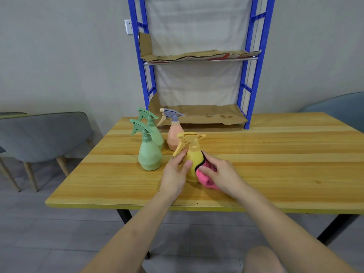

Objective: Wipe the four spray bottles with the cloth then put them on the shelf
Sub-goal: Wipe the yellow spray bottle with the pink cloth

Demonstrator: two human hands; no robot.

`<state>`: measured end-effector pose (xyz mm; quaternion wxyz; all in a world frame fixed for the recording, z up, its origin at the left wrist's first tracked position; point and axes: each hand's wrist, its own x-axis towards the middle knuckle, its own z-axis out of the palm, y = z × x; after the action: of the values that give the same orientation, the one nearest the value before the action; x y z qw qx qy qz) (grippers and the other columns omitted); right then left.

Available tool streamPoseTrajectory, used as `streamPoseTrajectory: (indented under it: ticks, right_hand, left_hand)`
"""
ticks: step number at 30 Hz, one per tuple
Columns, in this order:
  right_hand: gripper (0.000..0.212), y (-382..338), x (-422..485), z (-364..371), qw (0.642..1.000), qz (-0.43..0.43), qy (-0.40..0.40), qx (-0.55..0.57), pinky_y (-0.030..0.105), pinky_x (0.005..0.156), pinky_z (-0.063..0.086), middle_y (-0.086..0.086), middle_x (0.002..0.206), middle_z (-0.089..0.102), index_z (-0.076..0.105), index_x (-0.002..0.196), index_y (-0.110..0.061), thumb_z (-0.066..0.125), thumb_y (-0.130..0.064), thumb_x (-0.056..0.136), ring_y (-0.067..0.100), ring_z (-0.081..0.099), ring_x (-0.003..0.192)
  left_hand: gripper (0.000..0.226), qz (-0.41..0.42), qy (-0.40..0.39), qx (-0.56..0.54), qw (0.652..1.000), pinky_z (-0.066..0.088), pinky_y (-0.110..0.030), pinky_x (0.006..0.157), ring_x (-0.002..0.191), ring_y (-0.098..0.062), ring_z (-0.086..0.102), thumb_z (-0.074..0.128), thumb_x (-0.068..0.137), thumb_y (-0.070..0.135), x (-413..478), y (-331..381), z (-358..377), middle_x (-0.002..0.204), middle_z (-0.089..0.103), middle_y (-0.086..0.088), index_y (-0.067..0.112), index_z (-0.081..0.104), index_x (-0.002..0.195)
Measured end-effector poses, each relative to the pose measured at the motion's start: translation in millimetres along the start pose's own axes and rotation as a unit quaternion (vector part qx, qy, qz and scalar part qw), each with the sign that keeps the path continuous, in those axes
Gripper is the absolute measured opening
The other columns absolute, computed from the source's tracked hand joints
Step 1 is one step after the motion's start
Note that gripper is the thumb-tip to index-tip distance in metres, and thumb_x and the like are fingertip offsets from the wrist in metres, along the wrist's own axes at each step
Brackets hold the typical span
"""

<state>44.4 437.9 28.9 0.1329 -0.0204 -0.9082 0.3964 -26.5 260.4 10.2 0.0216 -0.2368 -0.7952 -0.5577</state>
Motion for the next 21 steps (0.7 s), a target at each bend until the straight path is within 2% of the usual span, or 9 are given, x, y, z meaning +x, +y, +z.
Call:
streamPoseTrajectory:
  ticks: [2, 4, 9, 13, 16, 18, 21]
  right_hand:
    - [0.053, -7, 8, 3, 0.999, -0.004, 0.027, 0.033, 0.037, 0.099, 0.054, -0.012, 0.121, 0.073, 0.047, 0.15, -0.044, 0.06, -0.044, 0.098, 0.013, 0.066, 0.109]
    - [0.052, -13, 14, 5, 0.998, -0.021, 0.035, 0.04, 0.04, 0.099, 0.054, -0.013, 0.121, 0.073, 0.047, 0.149, -0.045, 0.056, -0.048, 0.098, 0.013, 0.067, 0.109]
    - [0.07, -8, 9, 3, 0.999, -0.017, -0.018, -0.025, 0.038, 0.096, 0.052, -0.002, 0.124, 0.067, 0.027, 0.157, -0.049, 0.064, -0.043, 0.098, 0.022, 0.061, 0.11]
    - [0.076, 3, 5, -1, 0.998, -0.025, -0.036, -0.039, 0.031, 0.095, 0.048, 0.004, 0.127, 0.067, 0.024, 0.159, -0.046, 0.068, -0.04, 0.097, 0.026, 0.059, 0.115]
    - [0.08, 9, 0, 2, 0.997, -0.013, -0.034, -0.061, 0.031, 0.092, 0.047, 0.005, 0.121, 0.067, 0.02, 0.161, -0.046, 0.067, -0.041, 0.097, 0.025, 0.06, 0.111]
    - [0.076, 8, -4, 4, 0.998, -0.007, -0.02, -0.057, 0.033, 0.092, 0.049, 0.002, 0.113, 0.067, 0.024, 0.161, -0.044, 0.067, -0.041, 0.097, 0.021, 0.059, 0.104]
    - [0.059, -1, -4, 4, 1.0, -0.019, 0.018, -0.012, 0.034, 0.088, 0.053, -0.005, 0.101, 0.071, 0.04, 0.154, -0.045, 0.062, -0.039, 0.099, 0.015, 0.062, 0.093]
  left_hand:
    - [0.048, 0.001, 0.007, 0.024, 1.0, 0.035, -0.038, 0.122, 0.139, -0.003, 0.044, 0.06, 0.103, 0.038, 1, 0, 0, 0.149, 0.052, 0.009, 0.038, 0.051, 0.15]
    - [0.047, -0.004, 0.021, 0.054, 0.998, 0.034, -0.032, 0.117, 0.135, -0.008, 0.046, 0.06, 0.102, 0.038, 1, 3, -2, 0.143, 0.051, 0.005, 0.042, 0.052, 0.148]
    - [0.046, -0.003, 0.012, 0.063, 0.998, 0.036, -0.027, 0.112, 0.13, -0.01, 0.049, 0.06, 0.103, 0.031, 2, 11, -10, 0.136, 0.05, 0.006, 0.033, 0.053, 0.148]
    - [0.048, 0.002, 0.008, 0.041, 0.999, 0.043, -0.025, 0.106, 0.127, -0.006, 0.055, 0.061, 0.103, 0.03, -1, 10, -9, 0.14, 0.055, 0.009, 0.035, 0.051, 0.15]
    - [0.042, -0.003, 0.019, 0.022, 1.0, 0.048, -0.026, 0.104, 0.125, -0.005, 0.057, 0.063, 0.102, 0.029, -6, 12, -6, 0.138, 0.059, 0.013, 0.029, 0.053, 0.142]
    - [0.041, -0.017, 0.024, 0.037, 0.999, 0.048, -0.029, 0.105, 0.124, -0.007, 0.058, 0.063, 0.101, 0.027, -7, 12, -5, 0.137, 0.06, 0.01, 0.026, 0.054, 0.141]
    - [0.041, -0.007, 0.022, 0.054, 0.998, 0.049, -0.035, 0.109, 0.124, -0.009, 0.059, 0.063, 0.102, 0.024, -6, 10, -6, 0.137, 0.062, 0.006, 0.025, 0.055, 0.142]
